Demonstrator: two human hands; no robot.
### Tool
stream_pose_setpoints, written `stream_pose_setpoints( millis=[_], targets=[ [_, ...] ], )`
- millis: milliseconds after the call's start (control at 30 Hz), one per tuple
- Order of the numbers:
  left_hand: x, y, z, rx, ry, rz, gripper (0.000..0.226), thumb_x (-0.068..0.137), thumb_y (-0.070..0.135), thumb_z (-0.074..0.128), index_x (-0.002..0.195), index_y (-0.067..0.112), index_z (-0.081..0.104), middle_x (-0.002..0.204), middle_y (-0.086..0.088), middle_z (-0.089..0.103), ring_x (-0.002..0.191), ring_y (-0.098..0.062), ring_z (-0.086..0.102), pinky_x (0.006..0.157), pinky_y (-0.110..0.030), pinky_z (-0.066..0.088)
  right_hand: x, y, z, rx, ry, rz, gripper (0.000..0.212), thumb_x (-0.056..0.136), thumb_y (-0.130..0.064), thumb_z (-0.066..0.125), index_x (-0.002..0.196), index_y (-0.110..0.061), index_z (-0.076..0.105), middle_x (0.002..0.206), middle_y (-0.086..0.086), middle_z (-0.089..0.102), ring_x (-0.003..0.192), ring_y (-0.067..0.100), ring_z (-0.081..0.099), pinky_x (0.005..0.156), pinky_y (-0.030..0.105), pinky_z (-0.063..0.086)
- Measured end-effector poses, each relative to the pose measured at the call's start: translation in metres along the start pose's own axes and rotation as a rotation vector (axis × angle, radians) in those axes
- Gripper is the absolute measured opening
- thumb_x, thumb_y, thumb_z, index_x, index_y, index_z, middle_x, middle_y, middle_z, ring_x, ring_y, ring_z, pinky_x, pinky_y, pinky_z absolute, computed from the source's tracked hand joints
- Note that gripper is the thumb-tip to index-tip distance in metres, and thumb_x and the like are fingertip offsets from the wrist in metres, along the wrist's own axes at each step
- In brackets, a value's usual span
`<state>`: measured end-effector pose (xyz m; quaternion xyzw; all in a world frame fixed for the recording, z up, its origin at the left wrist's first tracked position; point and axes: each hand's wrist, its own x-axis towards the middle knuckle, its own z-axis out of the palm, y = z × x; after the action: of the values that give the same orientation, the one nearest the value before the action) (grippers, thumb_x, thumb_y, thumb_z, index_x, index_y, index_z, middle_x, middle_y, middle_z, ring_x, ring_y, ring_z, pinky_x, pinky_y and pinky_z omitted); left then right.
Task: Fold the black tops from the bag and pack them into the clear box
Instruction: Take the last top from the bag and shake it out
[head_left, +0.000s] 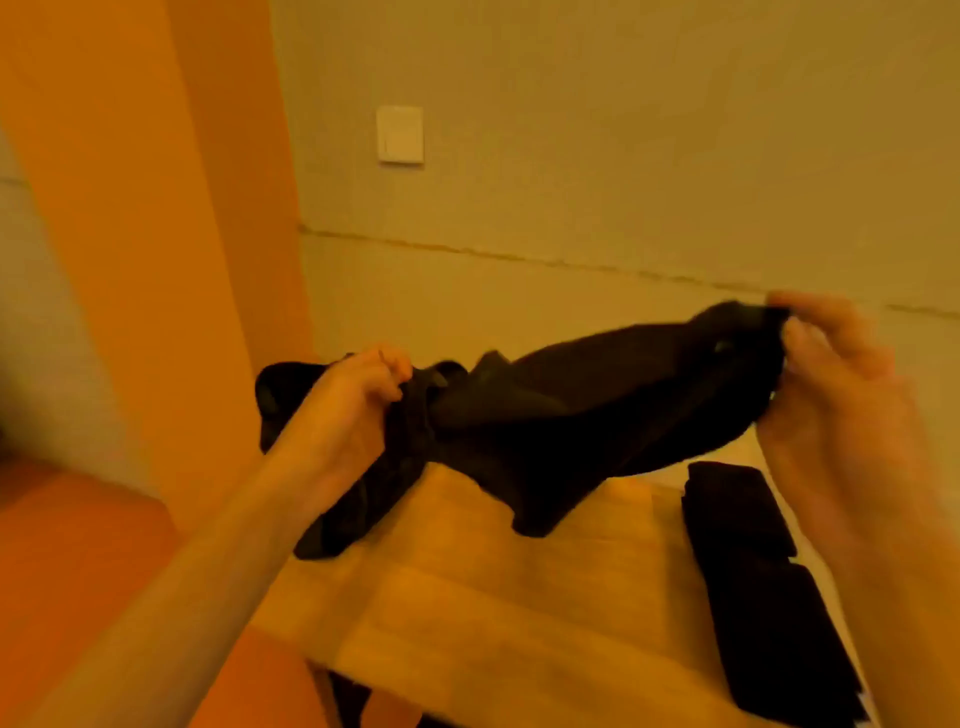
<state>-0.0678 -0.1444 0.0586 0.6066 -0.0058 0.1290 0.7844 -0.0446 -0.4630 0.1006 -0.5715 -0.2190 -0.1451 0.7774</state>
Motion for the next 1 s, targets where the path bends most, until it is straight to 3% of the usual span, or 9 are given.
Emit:
stream_pose_setpoints(
  millis=[33, 133, 233, 300, 433, 567, 700, 867, 1000],
  targets=[
    [-0.014, -0.033, -0.013, 0.058, -0.017, -0.093, 0.007, 0.069, 0.007, 0.048, 0.064, 0.012, 0.049, 0.063, -0.003, 0.043, 0.048, -0.014, 0.044, 0.043, -0.021, 0.035, -0.038, 0.029, -0.010, -0.005, -0.020, 0.107, 0.014, 0.092, -0.027, 0.064, 0.101, -0.027, 0.074, 0.103, 0.003, 0.071, 0.098, 0.018, 0.067, 0.081, 0.028, 0.056],
    [-0.043, -0.128, -0.051, 0.438, -0.149, -0.283, 0.008, 0.046, 0.030, 0.069, 0.048, 0.026, 0.063, 0.047, 0.009, 0.052, 0.044, -0.009, 0.050, 0.045, -0.019, 0.036, -0.122, 0.105, -0.031, -0.262, -0.108, 0.420, 0.051, 0.060, -0.060, 0.088, 0.099, -0.029, 0.077, 0.087, 0.006, 0.068, 0.083, 0.013, 0.064, 0.076, 0.027, 0.053],
    [-0.059, -0.178, -0.061, 0.744, -0.005, -0.274, 0.012, 0.056, 0.018, 0.044, 0.056, 0.019, 0.056, 0.046, 0.009, 0.049, 0.045, -0.001, 0.045, 0.052, -0.031, 0.032, -0.156, 0.136, -0.040, -0.464, -0.343, 0.701, 0.016, 0.079, -0.030, 0.077, 0.094, -0.029, 0.078, 0.071, 0.006, 0.069, 0.069, 0.017, 0.062, 0.067, 0.020, 0.045],
    [-0.053, -0.183, -0.053, 0.881, 0.096, -0.220, 0.015, 0.063, 0.022, 0.044, 0.067, 0.015, 0.056, 0.054, 0.005, 0.059, 0.051, -0.007, 0.053, 0.057, -0.043, 0.042, -0.147, 0.146, -0.037, -0.544, -0.378, 0.813, 0.032, 0.071, -0.039, 0.071, 0.097, -0.020, 0.074, 0.078, 0.007, 0.075, 0.068, 0.019, 0.069, 0.060, 0.023, 0.051],
    [0.004, -0.175, -0.026, 1.294, 0.067, -0.210, 0.020, 0.094, 0.037, 0.055, 0.082, 0.022, 0.060, 0.076, 0.001, 0.065, 0.073, -0.018, 0.060, 0.064, -0.036, 0.046, -0.084, 0.201, -0.026, -0.918, -0.128, 0.682, 0.035, 0.083, -0.050, 0.069, 0.109, -0.027, 0.062, 0.102, -0.003, 0.070, 0.089, 0.011, 0.068, 0.071, 0.029, 0.056],
    [0.070, -0.196, 0.001, 1.253, -0.054, -0.089, 0.021, 0.100, 0.042, 0.057, 0.099, 0.023, 0.067, 0.107, 0.003, 0.061, 0.093, -0.016, 0.062, 0.084, -0.039, 0.054, -0.024, 0.269, -0.020, -1.375, -0.176, 0.620, 0.061, 0.089, -0.056, 0.066, 0.138, -0.025, 0.047, 0.138, 0.010, 0.049, 0.126, 0.028, 0.050, 0.100, 0.044, 0.050],
    [0.123, -0.221, 0.007, 1.351, -0.120, -0.088, 0.030, 0.102, 0.036, 0.054, 0.126, 0.020, 0.065, 0.136, -0.009, 0.052, 0.123, -0.029, 0.053, 0.107, -0.045, 0.044, -0.049, 0.280, -0.021, -1.343, -0.128, 0.411, 0.008, 0.096, -0.029, 0.064, 0.096, -0.023, 0.058, 0.098, -0.001, 0.059, 0.093, 0.018, 0.060, 0.083, 0.040, 0.054],
    [0.155, -0.241, 0.009, 1.425, -0.118, -0.055, 0.057, 0.101, 0.053, 0.048, 0.150, 0.022, 0.047, 0.150, -0.012, 0.044, 0.142, -0.032, 0.035, 0.117, -0.047, 0.034, -0.110, 0.245, -0.027, -1.229, -0.230, 0.340, 0.029, 0.082, -0.017, 0.077, 0.071, -0.031, 0.055, 0.071, -0.017, 0.046, 0.067, 0.004, 0.049, 0.062, 0.032, 0.049],
    [0.167, -0.251, 0.014, 1.574, -0.234, -0.108, 0.066, 0.096, 0.064, 0.051, 0.150, 0.025, 0.047, 0.148, -0.008, 0.047, 0.141, -0.029, 0.037, 0.114, -0.044, 0.034, -0.116, 0.207, -0.032, -1.121, -0.492, 0.716, 0.030, 0.081, -0.019, 0.078, 0.062, -0.026, 0.056, 0.066, -0.008, 0.057, 0.074, 0.004, 0.058, 0.060, 0.022, 0.047]
  ],
)
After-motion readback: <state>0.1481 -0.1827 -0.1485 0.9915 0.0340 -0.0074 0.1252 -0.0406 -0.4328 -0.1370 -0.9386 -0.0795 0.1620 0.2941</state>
